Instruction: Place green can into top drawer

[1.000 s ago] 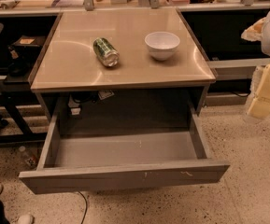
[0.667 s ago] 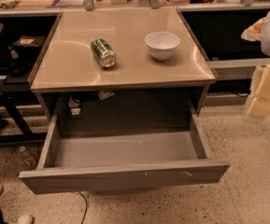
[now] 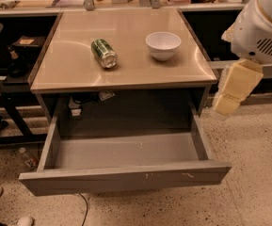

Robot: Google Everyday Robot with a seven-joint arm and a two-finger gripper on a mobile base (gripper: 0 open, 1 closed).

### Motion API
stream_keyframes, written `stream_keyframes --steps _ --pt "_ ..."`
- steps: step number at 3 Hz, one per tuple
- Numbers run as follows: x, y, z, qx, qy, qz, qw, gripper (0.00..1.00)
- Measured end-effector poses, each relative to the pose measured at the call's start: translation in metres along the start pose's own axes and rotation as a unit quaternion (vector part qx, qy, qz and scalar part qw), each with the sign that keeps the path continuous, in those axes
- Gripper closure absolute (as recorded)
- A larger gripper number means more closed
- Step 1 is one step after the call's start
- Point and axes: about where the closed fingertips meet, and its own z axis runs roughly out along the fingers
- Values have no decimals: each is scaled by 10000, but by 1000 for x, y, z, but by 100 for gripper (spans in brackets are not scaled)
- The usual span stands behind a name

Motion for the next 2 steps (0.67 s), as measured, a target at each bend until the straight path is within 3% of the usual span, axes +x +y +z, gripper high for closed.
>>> stream_keyframes --steps 1,2 --pt "-41 4 20 -197 -16 99 9998 0" --pt "-83 17 27 -550 -158 -303 9979 0"
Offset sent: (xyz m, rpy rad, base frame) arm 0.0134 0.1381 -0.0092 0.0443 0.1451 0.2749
